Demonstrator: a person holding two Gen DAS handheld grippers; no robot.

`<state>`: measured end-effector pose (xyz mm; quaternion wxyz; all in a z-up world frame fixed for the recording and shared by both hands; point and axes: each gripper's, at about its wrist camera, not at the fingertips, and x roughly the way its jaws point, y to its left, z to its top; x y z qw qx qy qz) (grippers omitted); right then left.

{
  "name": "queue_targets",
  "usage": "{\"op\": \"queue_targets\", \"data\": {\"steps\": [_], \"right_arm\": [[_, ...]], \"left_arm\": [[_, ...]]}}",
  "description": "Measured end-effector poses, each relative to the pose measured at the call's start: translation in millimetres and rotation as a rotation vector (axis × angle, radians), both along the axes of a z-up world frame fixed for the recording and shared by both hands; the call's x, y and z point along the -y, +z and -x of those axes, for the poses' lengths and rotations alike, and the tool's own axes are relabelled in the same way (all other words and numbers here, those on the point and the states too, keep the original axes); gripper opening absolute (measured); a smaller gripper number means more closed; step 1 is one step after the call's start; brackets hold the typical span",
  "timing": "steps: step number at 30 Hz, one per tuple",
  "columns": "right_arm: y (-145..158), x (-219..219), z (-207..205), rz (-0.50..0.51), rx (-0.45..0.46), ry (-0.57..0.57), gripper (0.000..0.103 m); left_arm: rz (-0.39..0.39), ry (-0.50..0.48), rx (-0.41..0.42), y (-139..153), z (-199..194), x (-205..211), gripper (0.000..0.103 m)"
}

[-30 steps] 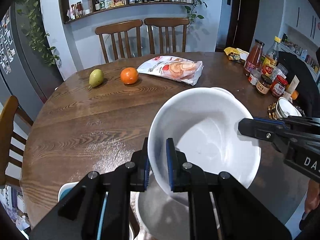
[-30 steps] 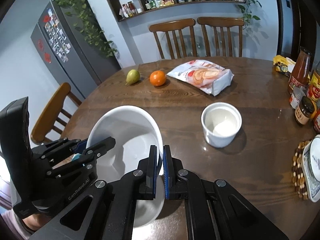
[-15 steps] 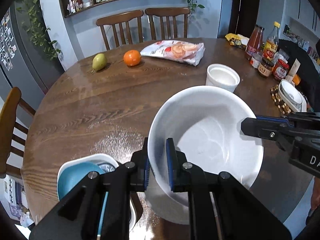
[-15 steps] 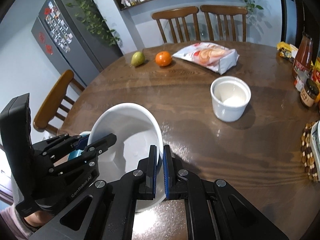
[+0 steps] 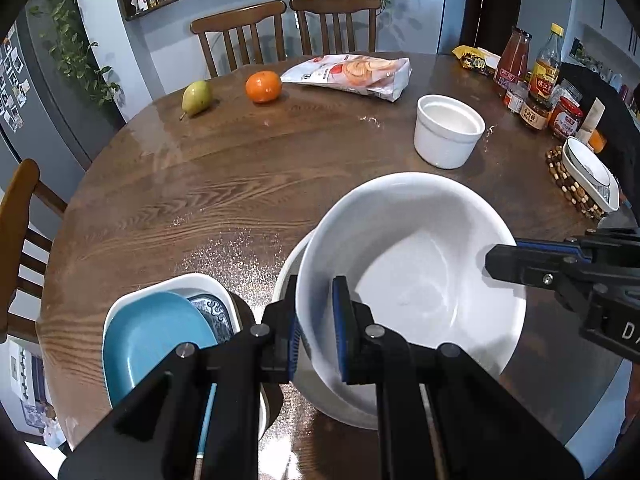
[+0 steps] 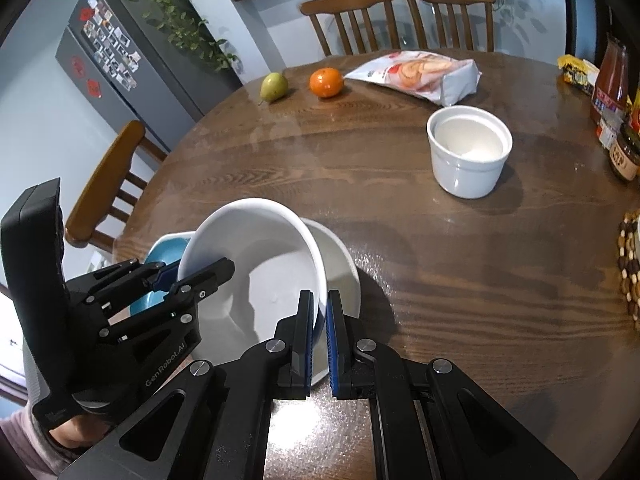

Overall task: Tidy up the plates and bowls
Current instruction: 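Hold the medium bowl with both tools and settle it inside the large bowl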

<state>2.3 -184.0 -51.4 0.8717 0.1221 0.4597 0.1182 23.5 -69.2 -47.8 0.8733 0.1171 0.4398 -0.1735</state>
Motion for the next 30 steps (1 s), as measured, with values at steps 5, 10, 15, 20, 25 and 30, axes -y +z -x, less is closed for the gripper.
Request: {"op": "queue_targets", "data": {"steps": [5, 10, 15, 20, 25, 30], "right_arm": [[-4.7, -0.3, -0.2, -0.001, -0.016, 0.000, 0.007], [-7.6, -2.1, -0.4, 0.000, -0.025, 0.007, 0.007], [-10.3, -2.4, -2.2, 0.000, -0.036, 0.012, 0.007], [-13.3, -3.5, -2.7, 0.003, -0.046, 0.015, 0.007], [-14.1, -3.8, -2.9, 0.005, -0.050, 0.015, 0.007], [-16.3, -3.7, -2.8, 0.005, -0.056, 0.011, 0.007]], "left_arm": [[-0.013, 0.000, -0.010, -4.5, 0.7, 1.0, 0.013], [-0.018, 0.006, -0.025, -10.5, -0.1, 0.8, 0.013], [-0.022, 0.008, -0.033, -13.1, 0.2, -0.2, 0.013], [-0.023, 0.010, -0.038, -14.4, -0.4, -0.6, 0.013], [-0.030, 0.007, -0.042, -15.2, -0.5, -0.8, 0.013], [-0.037, 0.001, -0.049, -18.0, -0.9, 0.5, 0.014]]}}
